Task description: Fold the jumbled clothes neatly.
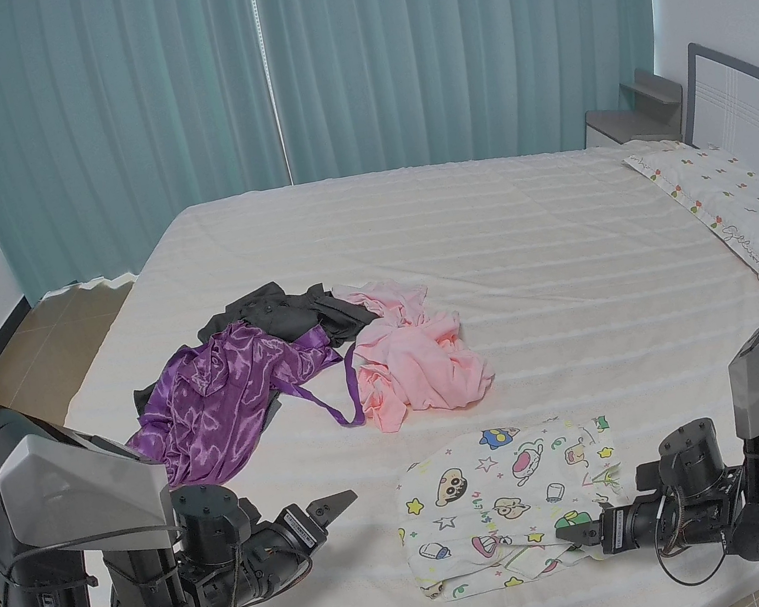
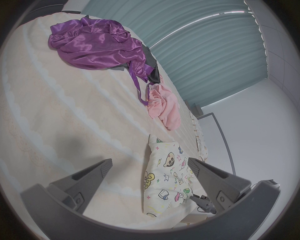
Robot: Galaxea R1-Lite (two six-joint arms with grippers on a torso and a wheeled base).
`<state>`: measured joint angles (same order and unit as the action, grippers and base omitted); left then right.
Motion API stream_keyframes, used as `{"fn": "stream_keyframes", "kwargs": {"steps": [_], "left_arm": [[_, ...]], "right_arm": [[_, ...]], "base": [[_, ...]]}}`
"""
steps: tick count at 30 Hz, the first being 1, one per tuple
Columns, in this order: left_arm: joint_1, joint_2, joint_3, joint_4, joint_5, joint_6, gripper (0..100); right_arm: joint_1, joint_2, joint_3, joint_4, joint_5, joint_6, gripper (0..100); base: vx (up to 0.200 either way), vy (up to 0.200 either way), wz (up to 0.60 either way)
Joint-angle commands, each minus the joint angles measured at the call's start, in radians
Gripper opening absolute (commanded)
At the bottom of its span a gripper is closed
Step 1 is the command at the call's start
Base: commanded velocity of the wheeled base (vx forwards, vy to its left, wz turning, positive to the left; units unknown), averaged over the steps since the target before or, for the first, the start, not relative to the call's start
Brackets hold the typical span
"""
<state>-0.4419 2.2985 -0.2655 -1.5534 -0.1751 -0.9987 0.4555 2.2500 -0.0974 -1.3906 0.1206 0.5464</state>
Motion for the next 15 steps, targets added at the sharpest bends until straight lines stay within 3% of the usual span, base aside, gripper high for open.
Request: {"fn": "stream_keyframes", "kwargs": {"steps": [1,10,15], "left_arm": [[0.0,0.004,0.0,-0.013,0.0,0.0,100],[0.0,0.007,-0.001,-0.013,0.0,0.002,100],[-0.001,0.007,0.0,-0.013,0.002,0.002,100]], "right_arm": [[0.009,0.022,-0.002,-0.001,0.001,0.0,0],[-0.005,-0.009,0.047,-0.018,0.001,-0.005,0],[-0.024,-0.015,0.097,-0.097,0.002,-0.013,0]], "base": [[0.0,0.0,0.0],[0.0,0.0,0.0],[0.0,0.0,0.0]]}}
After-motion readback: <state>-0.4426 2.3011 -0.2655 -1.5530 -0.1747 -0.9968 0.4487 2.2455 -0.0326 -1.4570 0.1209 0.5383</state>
